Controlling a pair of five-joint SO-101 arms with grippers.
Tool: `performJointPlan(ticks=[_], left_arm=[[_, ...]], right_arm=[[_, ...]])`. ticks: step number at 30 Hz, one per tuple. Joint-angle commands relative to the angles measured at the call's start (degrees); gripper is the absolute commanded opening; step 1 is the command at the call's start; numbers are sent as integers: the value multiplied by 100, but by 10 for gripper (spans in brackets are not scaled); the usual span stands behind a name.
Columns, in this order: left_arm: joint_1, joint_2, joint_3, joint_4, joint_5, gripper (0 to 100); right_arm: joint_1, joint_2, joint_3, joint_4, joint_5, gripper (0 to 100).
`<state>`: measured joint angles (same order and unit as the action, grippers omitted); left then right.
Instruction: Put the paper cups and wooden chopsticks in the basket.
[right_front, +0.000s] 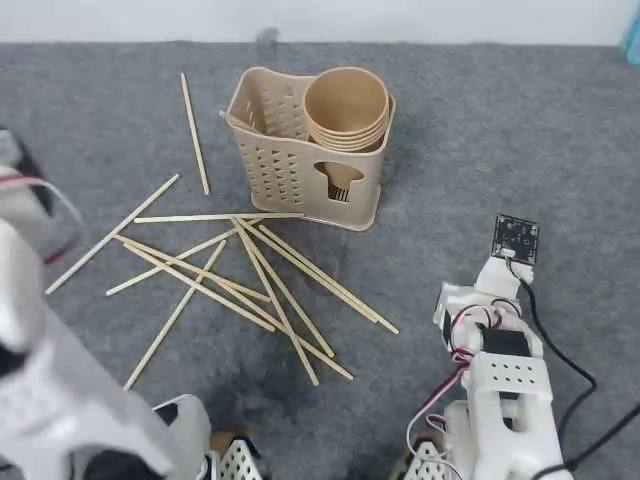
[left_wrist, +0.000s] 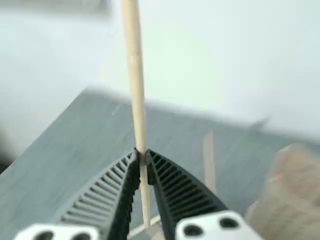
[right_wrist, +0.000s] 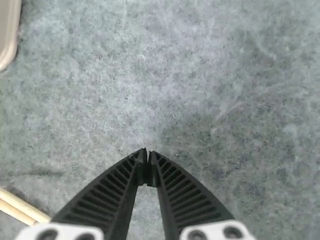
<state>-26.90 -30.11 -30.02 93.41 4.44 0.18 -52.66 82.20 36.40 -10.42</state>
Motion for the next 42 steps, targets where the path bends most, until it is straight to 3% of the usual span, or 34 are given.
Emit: performJointPlan(ticks=[1,4,10,17,33,42], left_arm=[[765,-396,66,-844,730,13],[1345,-413,312,-1758,1090,13],[2462,-413,1684,-4044,1152,13],[3174,-422,3785,-6576,1134,13],[2963,-413,7679,-9143,1108,13],[2963,-413,8462,-9714,1108,15]], right_arm=[[31,-154,-35,-75,-62,8],[31,-154,-35,-75,-62,8],[31,-154,-35,-75,-53,8],[31,-154,-35,-75,-44,8],[31,-154,-35,-110,-35,8],[31,-154,-35,-101,-53,8]])
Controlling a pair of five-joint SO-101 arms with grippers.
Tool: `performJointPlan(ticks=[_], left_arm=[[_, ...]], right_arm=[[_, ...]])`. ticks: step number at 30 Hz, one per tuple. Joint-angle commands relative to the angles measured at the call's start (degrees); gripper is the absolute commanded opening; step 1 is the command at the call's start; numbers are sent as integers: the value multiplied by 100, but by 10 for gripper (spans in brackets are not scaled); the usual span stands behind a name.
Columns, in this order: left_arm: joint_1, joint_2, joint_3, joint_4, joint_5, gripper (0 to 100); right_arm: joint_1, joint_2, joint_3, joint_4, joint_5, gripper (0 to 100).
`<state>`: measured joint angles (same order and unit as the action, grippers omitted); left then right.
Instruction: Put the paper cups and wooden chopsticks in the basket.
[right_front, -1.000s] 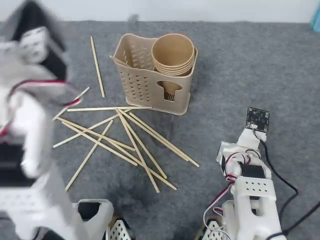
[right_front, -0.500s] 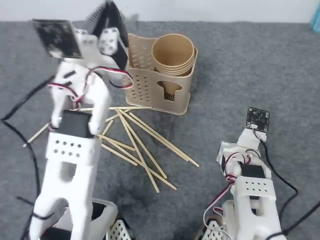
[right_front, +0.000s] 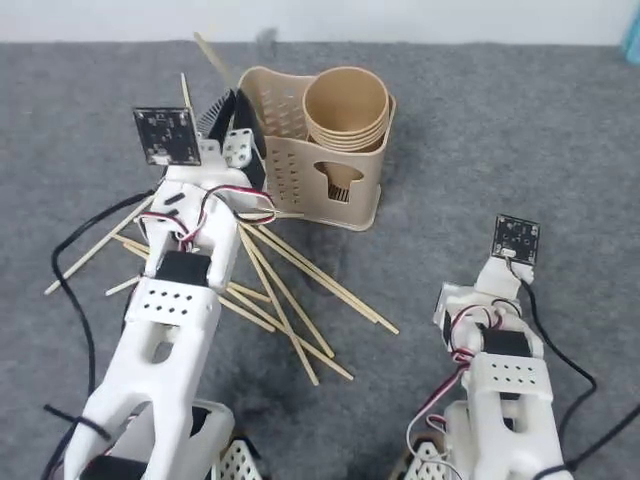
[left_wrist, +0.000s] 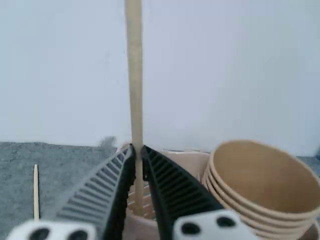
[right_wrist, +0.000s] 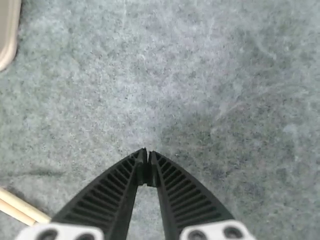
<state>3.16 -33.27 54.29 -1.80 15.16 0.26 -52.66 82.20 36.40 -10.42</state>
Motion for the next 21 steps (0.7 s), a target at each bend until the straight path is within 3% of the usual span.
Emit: performJointPlan(ticks=[1,6,10,14,17,21], left_arm=[[-44,-97,84,-193,9,16],[-26,-97,321,-193,-536,16],[-44,-167,268,-193,-563,19],[-176,-457,119,-97,-519,125],[-273,-791,-145,633,-510,191],[-519,-1310,-664,1582,-510,191]], right_arm=[[22,-154,-35,-101,-53,8],[22,-154,-35,-84,-53,8],[22,-145,-35,-92,-53,8],[22,-136,-35,-92,-53,8],[22,-136,-35,-92,-53,8],[22,-136,-35,-92,-44,8]])
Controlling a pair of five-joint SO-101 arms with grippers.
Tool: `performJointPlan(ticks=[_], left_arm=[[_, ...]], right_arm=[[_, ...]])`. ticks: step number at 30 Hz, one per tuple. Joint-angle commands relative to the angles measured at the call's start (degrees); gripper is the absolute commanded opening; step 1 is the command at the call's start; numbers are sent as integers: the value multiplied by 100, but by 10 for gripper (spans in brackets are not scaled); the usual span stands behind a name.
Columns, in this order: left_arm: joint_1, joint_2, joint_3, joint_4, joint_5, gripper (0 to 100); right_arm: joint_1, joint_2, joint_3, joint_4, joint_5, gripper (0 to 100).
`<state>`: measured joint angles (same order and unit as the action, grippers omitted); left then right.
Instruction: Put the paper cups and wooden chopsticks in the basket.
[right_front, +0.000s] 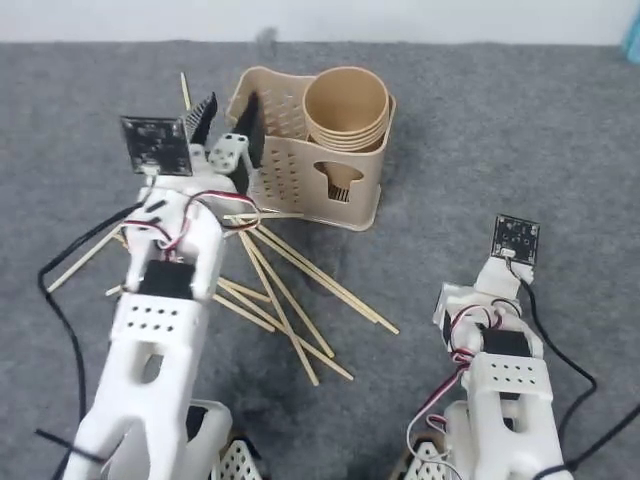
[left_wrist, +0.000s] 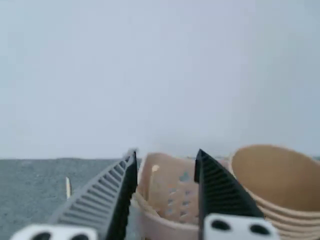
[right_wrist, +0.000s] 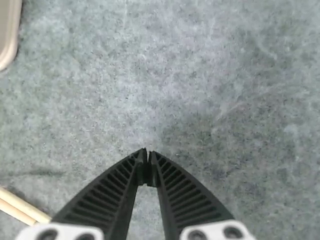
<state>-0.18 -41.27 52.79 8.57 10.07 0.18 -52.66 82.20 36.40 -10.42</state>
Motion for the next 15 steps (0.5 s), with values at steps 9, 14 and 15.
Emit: performJointPlan(ticks=[9,14,15], left_arm=[[-1363,-1081,-1982,2233,510,191],[-1688,-202,-2923,3112,695,191],[-1749,79,-3116,3253,730,191]], right_arm=[[31,-136,-35,-75,-53,8],[31,-136,-35,-75,-53,8],[31,-136,-35,-75,-53,8]])
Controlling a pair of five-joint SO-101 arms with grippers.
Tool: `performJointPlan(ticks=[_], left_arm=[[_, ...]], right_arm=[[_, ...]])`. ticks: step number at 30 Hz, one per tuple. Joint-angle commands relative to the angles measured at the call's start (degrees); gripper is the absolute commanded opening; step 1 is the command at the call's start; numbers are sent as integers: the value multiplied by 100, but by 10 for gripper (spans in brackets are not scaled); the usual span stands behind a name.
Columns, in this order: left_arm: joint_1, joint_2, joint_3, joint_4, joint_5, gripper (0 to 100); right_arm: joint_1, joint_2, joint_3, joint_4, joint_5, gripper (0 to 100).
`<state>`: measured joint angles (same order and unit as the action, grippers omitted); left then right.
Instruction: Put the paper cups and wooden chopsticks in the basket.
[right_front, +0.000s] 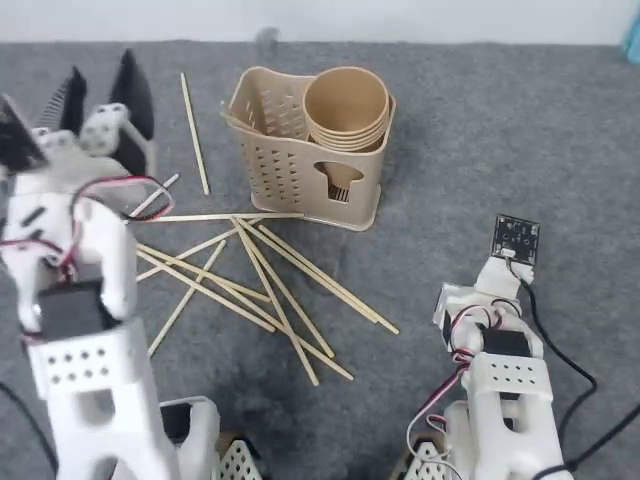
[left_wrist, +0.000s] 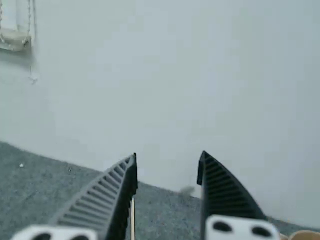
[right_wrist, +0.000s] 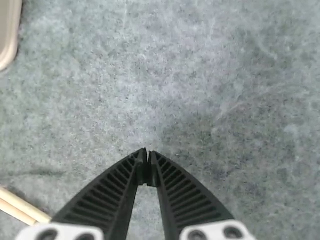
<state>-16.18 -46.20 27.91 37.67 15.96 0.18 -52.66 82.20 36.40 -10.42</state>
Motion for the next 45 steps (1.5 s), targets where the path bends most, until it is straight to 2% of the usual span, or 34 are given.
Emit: performJointPlan(ticks=[1,7,13,23,35,42,45], left_arm=[[-193,862,-831,475,237,191],[-202,2497,-1982,1081,413,191],[-26,3930,-2580,1108,422,191],[88,6857,-3758,237,431,192],[88,9793,-6519,229,431,192],[79,11868,-8831,273,422,191],[53,12659,-9859,642,396,191]], right_arm=[[31,-136,-35,-75,-53,8],[31,-136,-26,-75,-53,8],[31,-145,-26,-75,-53,8],[4,-136,-26,-92,-35,8],[4,-145,-26,-84,-35,8],[-4,-154,-26,-84,-26,9],[-4,-154,-26,-84,-26,9]])
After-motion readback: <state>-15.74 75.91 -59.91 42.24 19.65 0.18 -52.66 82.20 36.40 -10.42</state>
